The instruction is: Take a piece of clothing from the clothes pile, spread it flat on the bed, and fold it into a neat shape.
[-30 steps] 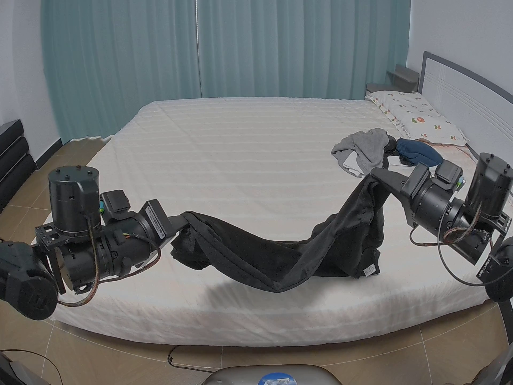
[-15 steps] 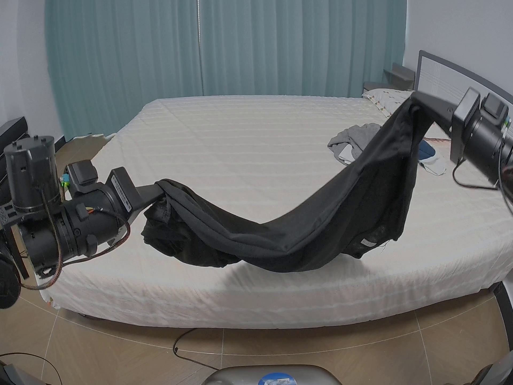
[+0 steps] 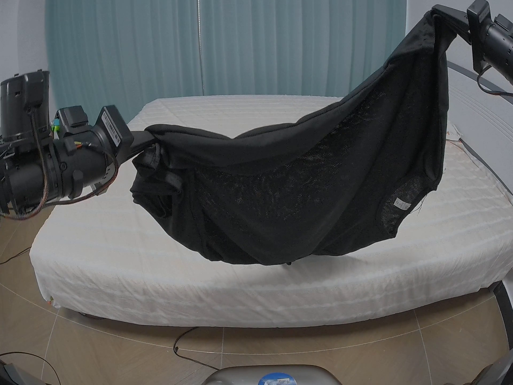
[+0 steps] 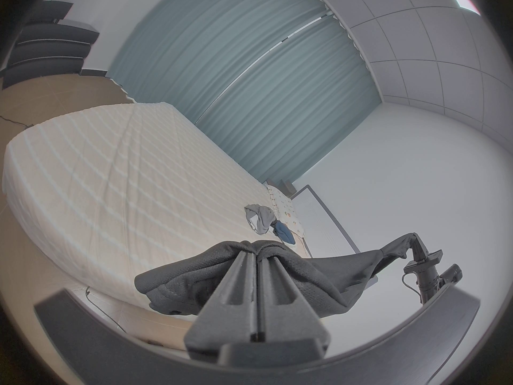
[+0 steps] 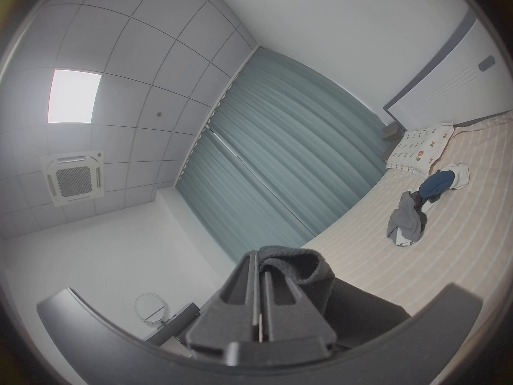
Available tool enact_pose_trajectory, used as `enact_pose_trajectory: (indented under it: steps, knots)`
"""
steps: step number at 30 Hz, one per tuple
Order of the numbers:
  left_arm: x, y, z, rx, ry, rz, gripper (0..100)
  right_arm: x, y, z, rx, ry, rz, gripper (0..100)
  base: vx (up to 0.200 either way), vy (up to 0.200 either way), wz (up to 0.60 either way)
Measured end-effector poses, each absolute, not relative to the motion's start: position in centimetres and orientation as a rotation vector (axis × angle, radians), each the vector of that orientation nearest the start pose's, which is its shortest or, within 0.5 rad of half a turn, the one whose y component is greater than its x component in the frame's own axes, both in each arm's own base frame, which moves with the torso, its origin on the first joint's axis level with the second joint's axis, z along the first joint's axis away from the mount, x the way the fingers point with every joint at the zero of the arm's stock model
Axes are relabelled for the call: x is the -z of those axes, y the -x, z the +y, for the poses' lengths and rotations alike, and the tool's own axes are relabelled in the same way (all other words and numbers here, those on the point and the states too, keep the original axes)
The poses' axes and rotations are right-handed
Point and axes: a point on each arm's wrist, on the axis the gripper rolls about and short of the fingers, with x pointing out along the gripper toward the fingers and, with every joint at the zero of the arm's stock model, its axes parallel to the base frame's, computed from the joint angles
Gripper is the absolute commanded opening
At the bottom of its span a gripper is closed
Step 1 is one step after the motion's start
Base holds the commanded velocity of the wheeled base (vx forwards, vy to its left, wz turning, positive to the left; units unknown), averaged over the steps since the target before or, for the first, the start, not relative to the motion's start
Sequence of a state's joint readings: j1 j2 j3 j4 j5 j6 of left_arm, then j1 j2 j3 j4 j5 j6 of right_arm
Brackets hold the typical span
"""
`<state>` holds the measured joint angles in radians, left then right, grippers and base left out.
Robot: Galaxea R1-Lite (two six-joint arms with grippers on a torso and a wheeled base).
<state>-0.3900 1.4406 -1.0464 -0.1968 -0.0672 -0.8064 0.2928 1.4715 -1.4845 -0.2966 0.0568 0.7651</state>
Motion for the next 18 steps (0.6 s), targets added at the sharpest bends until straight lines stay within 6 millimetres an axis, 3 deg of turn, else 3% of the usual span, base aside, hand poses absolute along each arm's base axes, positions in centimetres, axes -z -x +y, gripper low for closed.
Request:
enact_pose_trajectory:
  steps: [8,18]
  knots:
    - [-27.3,-26.7,-9.8,0.298,0.784,0.419,0,-38.8,-28.9,7.5,-0.374,-0.787,-0.131,0,0.200,0.000,0.00]
    - [-24.8,-31.9,-9.7,0.273,0.886,0.523,0,-34.0,-35.7,9.0,-0.320,-0.791,-0.129,0,0.200,0.000,0.00]
